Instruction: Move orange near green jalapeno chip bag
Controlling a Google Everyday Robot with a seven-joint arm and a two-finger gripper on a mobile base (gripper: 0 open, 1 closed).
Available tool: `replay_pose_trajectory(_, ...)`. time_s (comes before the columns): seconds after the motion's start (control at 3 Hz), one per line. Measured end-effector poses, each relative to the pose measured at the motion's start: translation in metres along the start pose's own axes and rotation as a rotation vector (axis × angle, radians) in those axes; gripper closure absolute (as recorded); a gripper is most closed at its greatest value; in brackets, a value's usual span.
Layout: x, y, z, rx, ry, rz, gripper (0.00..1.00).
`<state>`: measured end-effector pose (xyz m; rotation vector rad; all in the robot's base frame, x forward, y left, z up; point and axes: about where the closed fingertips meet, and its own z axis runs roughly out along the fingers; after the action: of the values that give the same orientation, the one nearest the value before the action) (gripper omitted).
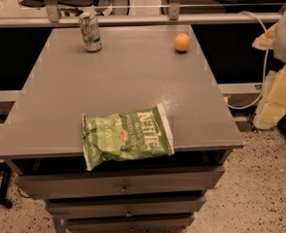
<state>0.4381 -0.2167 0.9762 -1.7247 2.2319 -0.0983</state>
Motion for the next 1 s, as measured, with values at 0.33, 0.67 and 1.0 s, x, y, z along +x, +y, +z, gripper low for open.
replay_pose_trajectory(0.33,0.0,0.0,0.0,0.0,0.0,0.0,0.0)
replay_pose_trajectory(0.67,-0.005,-0.011,0.007,-0.006,-0.074,0.03,0.0)
replay_pose_trajectory(1.0,-0.011,-0.049,0.032,-0.014,-0.231,0.134,0.0)
